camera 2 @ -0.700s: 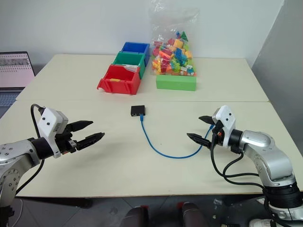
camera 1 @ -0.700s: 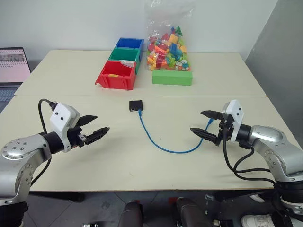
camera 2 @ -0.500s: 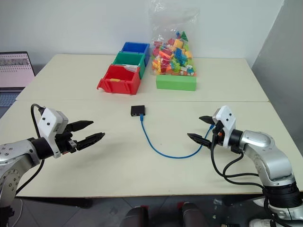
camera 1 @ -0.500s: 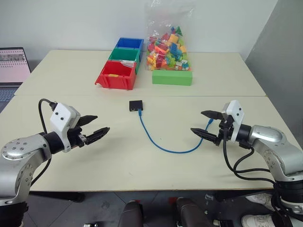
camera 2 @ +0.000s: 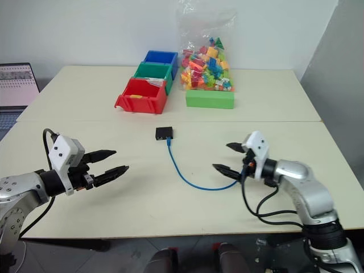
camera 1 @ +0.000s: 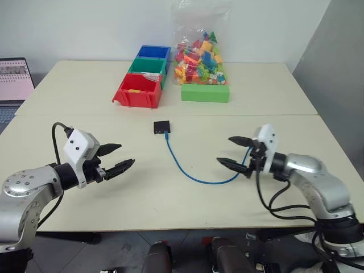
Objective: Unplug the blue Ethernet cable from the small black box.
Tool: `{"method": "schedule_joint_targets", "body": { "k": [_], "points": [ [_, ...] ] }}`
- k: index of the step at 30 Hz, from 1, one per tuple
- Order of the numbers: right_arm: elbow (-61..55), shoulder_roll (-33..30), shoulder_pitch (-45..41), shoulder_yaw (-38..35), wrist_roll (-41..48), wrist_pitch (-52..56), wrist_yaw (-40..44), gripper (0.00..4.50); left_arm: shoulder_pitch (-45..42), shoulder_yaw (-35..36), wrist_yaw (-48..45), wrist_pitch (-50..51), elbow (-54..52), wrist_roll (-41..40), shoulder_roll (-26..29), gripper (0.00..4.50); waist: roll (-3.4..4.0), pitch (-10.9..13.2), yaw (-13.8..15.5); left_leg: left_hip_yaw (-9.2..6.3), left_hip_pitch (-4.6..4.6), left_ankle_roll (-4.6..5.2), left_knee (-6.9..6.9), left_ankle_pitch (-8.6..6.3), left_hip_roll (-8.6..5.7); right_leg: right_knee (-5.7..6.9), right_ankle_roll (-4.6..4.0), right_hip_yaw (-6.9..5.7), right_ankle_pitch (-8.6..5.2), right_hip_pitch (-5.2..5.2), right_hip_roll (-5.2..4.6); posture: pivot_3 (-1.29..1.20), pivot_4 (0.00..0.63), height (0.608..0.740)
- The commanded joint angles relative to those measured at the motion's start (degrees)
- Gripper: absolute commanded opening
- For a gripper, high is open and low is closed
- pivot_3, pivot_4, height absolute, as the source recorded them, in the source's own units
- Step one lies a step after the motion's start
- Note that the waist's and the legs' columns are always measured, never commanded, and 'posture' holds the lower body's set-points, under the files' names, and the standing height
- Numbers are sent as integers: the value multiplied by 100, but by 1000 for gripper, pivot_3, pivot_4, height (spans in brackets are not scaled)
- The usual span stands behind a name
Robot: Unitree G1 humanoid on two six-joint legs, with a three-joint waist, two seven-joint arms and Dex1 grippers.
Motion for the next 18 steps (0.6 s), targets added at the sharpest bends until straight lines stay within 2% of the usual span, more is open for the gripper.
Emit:
{"method": "schedule_joint_targets", "body": {
  "k": [1,5,8,14,17,18],
  "points": [
    [202,702,-429,757,-655,-180,-599,4500,140,33,-514,-482,105,120,210,3589,0,0,-7,0,0,0,0,0,0,2,0,0,0,0,1,0,150,740],
    [1020,1699,-954,1372,-1466,-165,-1495,4500,242,26,-870,-873,512,302,318,3589,2,1,20,0,-1,0,-1,0,0,2,-3,-1,-1,-3,1,0,150,740],
    [1892,2464,-1413,1544,-1757,-121,-1994,4500,225,67,-971,-973,764,334,331,3589,0,0,19,4,-7,0,0,0,-1,0,-3,-2,0,-8,-3,0,150,740],
    [4089,3530,-2380,1242,-2148,-570,-2892,4500,128,84,-1042,-1027,902,338,357,3589,-3,-1,24,3,-7,0,-2,0,1,2,-24,-4,10,-8,-2,0,150,740],
    [4965,3775,-2766,944,-2127,-762,-3156,4500,111,101,-1038,-1003,861,335,357,3589,-6,-3,30,3,-11,0,-1,0,-2,-2,-27,-5,12,-8,-6,0,150,740],
    [5241,3806,-2887,878,-2172,-827,-3279,4321,110,109,-1033,-996,847,337,357,3622,-6,-3,30,5,-10,0,-1,0,-2,-2,-27,-5,12,-7,-6,0,150,740]
  ]
}}
